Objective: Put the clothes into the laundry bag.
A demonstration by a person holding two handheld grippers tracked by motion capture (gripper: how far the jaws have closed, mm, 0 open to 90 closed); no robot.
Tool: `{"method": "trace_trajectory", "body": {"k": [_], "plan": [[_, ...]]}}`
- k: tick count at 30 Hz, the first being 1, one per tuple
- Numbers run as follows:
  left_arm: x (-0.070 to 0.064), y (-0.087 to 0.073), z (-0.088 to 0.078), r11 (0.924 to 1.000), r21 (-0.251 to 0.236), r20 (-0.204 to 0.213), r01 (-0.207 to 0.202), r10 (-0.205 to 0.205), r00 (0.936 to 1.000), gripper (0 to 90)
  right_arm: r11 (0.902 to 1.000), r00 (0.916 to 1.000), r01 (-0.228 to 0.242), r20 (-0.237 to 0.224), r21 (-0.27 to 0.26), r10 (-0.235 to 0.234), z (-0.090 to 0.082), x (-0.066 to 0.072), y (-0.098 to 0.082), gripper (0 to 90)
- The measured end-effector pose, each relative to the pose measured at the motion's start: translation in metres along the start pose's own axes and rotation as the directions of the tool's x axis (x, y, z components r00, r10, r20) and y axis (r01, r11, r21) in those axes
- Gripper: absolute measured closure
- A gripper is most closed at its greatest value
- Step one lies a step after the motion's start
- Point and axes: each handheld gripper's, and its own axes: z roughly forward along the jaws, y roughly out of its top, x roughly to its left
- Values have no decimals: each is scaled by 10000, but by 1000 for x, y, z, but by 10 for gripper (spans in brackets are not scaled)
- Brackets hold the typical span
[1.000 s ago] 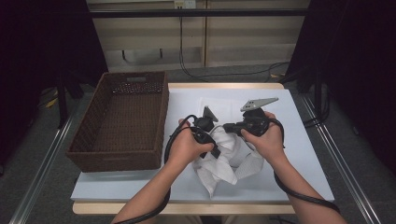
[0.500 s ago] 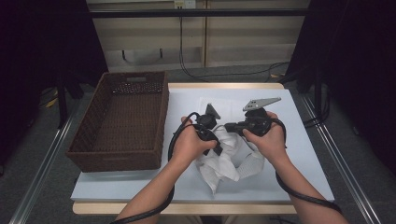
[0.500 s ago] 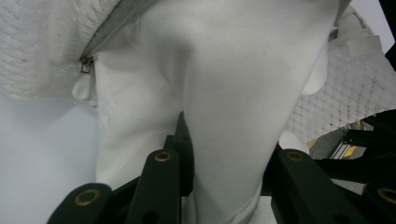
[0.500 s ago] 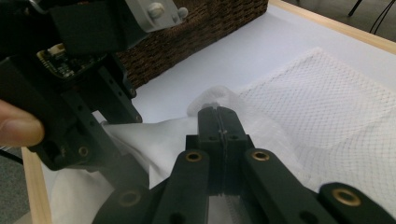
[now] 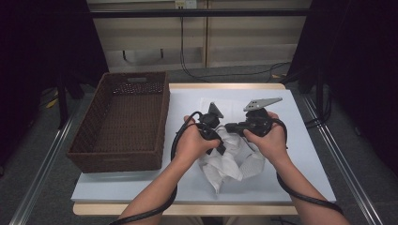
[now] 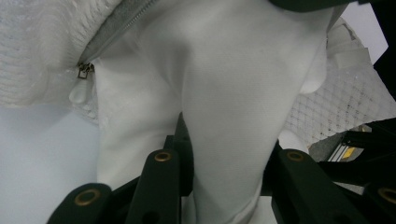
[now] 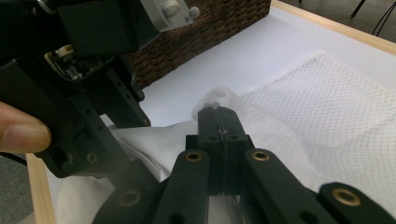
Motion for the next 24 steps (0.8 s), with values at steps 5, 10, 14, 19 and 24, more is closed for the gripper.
{"method": "trace_trajectory", "body": {"k": [5, 10, 14, 19, 24], "plan": [[0, 2, 0, 10000, -32, 47, 72, -72, 10000, 709, 10000, 10000, -36, 17, 18, 36, 0, 0, -1, 900], [-1, 5, -4, 10000, -85, 68, -16, 16, 10000, 709, 9999, 10000, -31, 4, -99, 31, -2, -1, 0, 900], [-2, 5, -5, 9998, -158, 33, -95, 96, 9999, 709, 9999, 10000, 2, 44, -109, -2, -4, -1, 2, 900], [-3, 6, -1, 9998, -208, 71, -45, 46, 10000, 709, 9998, 9999, -95, -40, -155, 94, -4, -1, 1, 900], [0, 6, 3, 9996, -249, 97, 94, -91, 9999, 706, 9999, 9999, -80, -77, -105, 79, -2, -1, -1, 900]]}}
